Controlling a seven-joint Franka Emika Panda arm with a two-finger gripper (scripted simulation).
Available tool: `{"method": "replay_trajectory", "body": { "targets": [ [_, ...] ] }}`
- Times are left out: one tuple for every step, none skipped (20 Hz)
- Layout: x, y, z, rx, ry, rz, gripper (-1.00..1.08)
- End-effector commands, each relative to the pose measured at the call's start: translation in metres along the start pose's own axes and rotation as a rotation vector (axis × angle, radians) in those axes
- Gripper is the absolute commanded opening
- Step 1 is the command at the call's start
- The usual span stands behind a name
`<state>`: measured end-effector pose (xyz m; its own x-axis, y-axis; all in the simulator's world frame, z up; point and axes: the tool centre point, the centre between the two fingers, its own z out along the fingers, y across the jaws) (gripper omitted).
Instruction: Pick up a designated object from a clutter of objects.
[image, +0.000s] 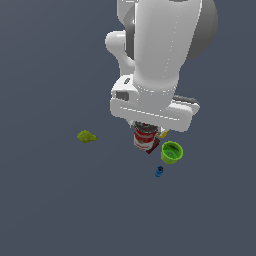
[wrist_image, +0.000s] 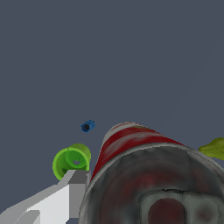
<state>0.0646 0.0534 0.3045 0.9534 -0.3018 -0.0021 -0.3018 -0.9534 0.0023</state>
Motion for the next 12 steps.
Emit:
{"method": "replay_trajectory", "body": {
  "targets": [
    [0.002,-0.01,-0.024,0.001,0.003,0.001,-1.0],
    [0.003,-0.013,-0.032,0.001,0.003,0.001,-1.0],
    [0.003,-0.016,-0.038,0.002,0.002,0.0,-1.0],
    [0.004,-0.019,-0.045,0.002,0.002,0.0,-1.0],
    [0.005,-0.022,-0.051,0.002,0.002,0.0,-1.0],
    [0.005,-0.025,-0.056,0.002,0.002,0.0,-1.0],
    [0.006,-0.027,-0.061,0.002,0.002,0.0,-1.0],
    [0.007,-0.029,-0.065,0.002,0.002,0.0,-1.0],
    [0.007,-0.031,-0.069,0.002,0.002,0.0,-1.0],
    [0.008,-0.032,-0.072,0.002,0.002,0.0,-1.0],
    [0.008,-0.034,-0.075,0.002,0.002,0.0,-1.0],
    [0.008,-0.035,-0.078,0.002,0.002,0.0,-1.0]
  ]
}}
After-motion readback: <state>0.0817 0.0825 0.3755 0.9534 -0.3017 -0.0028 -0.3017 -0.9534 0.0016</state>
